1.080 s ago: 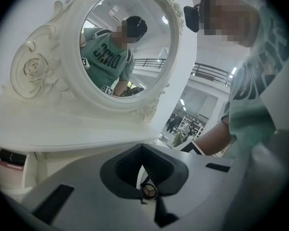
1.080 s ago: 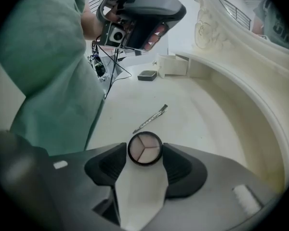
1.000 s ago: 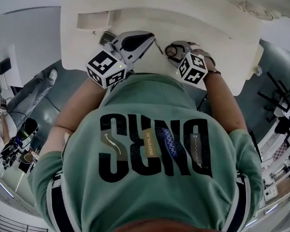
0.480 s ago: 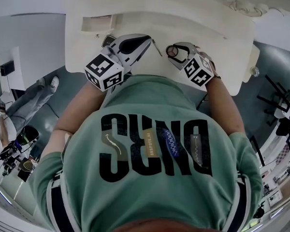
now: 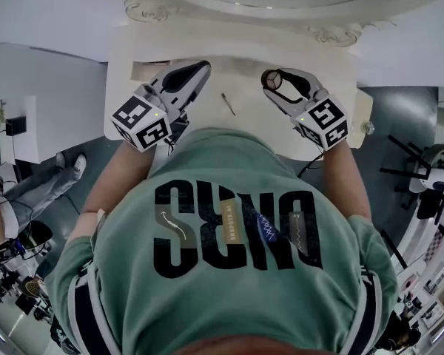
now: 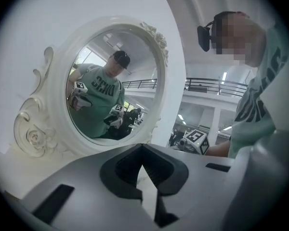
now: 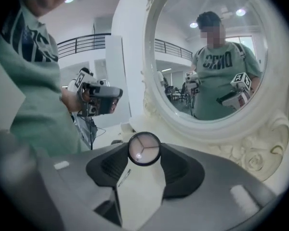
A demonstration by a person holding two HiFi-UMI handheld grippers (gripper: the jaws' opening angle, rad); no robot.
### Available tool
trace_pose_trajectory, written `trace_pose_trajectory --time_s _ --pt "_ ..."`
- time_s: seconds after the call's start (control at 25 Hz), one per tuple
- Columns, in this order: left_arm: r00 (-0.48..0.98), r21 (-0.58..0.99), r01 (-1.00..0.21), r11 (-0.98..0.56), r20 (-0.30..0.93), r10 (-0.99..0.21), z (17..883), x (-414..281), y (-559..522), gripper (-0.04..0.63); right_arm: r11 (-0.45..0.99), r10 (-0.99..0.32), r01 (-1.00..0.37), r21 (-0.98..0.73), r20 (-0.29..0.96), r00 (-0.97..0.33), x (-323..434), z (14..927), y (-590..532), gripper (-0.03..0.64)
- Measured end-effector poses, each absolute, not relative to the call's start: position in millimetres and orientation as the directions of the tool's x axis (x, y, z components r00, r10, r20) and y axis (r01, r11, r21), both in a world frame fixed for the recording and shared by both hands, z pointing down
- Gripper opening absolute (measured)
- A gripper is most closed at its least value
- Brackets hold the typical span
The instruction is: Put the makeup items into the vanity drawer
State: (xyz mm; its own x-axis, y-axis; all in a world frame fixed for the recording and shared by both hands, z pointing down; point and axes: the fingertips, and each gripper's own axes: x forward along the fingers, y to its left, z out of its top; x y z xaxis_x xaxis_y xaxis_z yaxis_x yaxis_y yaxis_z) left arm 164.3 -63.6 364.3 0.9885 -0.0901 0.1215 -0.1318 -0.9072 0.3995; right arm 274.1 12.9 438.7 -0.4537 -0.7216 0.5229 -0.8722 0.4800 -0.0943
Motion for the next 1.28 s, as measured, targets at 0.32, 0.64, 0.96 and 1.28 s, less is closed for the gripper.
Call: trace_pose_trajectory --time_s 0.32,0.64,0.96,1.28 --pt "0.99 0.37 -0.139 -0.919 0.056 -0.127 324 164 -75 0.003 0.428 -0.824 -0.9 -0.089 0.371 -0.428 303 360 10 0.221" --pt "0.984 0.358 -0.176 -0.917 0.026 -0.178 311 151 -89 0.003 0.42 -0.872 -0.897 -0.138 0.213 -0.441 318 310 5 0.221" --pt "0.98 0.363 -0.194 -0.911 0.03 -0.196 314 141 -85 0.003 0.426 -0.867 -0.894 -0.138 0.218 -0.447 313 312 8 0.221" --pt "0.977 0.382 -0.206 -0.901 0.032 -0.21 319 133 -78 0.003 0.442 -0.849 -0.886 -0.141 0.253 -0.464 303 319 7 0.221"
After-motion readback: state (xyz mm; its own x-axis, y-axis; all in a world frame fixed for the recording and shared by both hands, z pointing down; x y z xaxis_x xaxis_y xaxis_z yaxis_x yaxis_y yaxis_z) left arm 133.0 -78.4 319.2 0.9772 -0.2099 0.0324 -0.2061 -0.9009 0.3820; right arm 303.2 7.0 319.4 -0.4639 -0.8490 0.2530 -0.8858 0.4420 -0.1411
